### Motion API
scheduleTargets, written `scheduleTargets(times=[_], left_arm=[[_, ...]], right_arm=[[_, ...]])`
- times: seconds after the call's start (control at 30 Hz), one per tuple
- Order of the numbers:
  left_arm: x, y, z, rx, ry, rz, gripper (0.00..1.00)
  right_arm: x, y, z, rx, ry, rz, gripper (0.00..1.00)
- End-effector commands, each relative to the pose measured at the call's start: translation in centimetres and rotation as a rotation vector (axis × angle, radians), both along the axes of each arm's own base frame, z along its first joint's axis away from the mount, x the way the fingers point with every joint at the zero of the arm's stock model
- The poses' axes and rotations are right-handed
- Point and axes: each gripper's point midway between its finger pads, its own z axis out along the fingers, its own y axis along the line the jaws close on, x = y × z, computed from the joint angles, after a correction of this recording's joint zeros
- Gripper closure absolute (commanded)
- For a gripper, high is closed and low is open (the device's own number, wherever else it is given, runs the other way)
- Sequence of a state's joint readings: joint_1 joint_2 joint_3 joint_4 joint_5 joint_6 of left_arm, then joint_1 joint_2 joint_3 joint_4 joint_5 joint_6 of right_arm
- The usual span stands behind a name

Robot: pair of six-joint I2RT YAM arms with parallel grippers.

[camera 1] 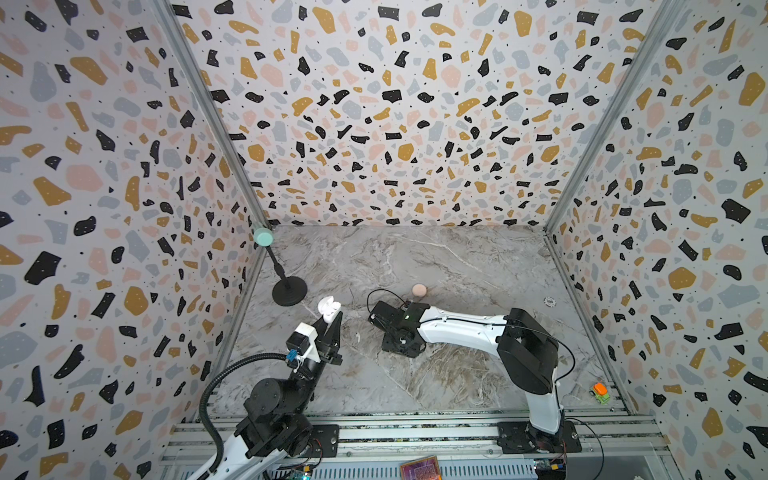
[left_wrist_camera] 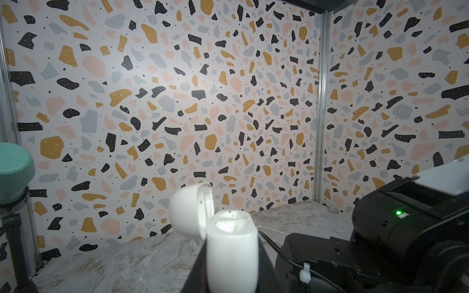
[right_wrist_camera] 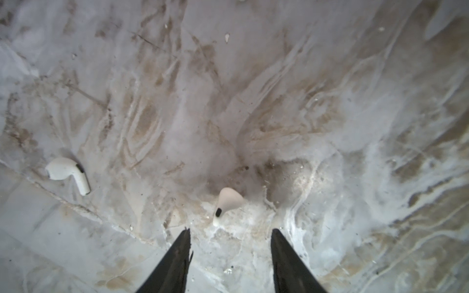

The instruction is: Insert the wireless bluetooth earbuds into the charging case

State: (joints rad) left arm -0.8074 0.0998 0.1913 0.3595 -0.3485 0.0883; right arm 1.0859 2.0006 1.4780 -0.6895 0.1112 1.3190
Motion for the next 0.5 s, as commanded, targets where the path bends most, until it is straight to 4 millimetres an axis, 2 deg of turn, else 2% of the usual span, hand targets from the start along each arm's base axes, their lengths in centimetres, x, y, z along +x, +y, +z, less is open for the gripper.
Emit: scheduleTargets(times=[0.0,0.47], left_arm=[[-0.7,0.7,2.0,-0.055,-0.048,-0.002,1.0],[-0.8,0.8,2.1,-0.058,-0.054,-0.002,1.0]], right_arm=[[0.6,-0.2,0.5,-0.023,-0.01,-0.014,0.49],[1.0,0.4,-0.6,-0.045,-0.002,0.009,0.61]])
